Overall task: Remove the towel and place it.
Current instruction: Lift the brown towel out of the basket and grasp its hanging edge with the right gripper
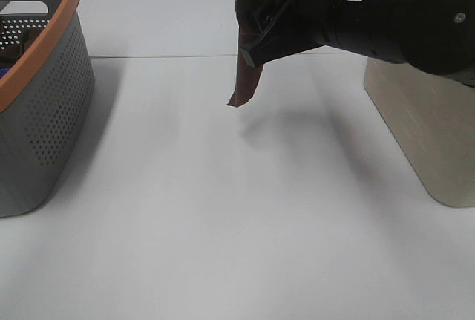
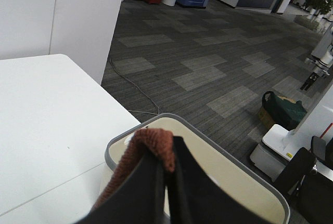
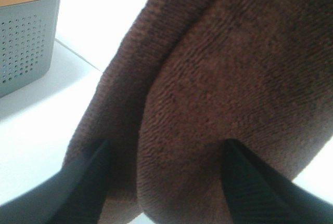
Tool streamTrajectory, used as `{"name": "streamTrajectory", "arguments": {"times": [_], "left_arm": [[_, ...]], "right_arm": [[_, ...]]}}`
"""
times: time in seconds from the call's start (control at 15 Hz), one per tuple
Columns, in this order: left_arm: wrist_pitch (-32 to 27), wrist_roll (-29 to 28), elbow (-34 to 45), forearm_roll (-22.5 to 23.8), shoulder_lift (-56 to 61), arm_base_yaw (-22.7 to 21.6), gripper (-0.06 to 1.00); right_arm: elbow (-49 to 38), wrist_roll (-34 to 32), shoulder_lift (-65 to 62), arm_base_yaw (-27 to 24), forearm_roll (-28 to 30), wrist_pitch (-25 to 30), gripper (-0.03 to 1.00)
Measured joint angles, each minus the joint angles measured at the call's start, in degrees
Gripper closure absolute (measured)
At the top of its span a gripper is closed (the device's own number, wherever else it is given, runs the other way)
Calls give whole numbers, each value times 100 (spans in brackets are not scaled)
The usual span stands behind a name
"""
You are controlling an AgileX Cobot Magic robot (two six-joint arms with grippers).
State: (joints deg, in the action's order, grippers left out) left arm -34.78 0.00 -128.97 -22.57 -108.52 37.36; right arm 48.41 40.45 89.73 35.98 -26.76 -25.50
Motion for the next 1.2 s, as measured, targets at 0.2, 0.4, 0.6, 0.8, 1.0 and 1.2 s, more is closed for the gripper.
{"name": "streamTrajectory", "arguments": {"times": [0.2,0.4,0.6,0.8,1.0,1.2], "left_arm": [[0,206,0,0,0,0,94],[0,246,0,0,0,0,94],[0,258,0,6,0,0,94],[6,258,0,401,0,0,94],[0,258,0,1134,0,0,94],[-195,-63,0,1650,0,-246,94]], "right_arm": [[11,195,0,0,-223,-40,47],[11,607,0,0,-481,-63,67],[11,716,0,0,-596,-63,85],[11,745,0,0,-676,-34,97],[11,1054,-69,0,-1049,69,97],[11,2212,-453,0,-2263,120,97]]}}
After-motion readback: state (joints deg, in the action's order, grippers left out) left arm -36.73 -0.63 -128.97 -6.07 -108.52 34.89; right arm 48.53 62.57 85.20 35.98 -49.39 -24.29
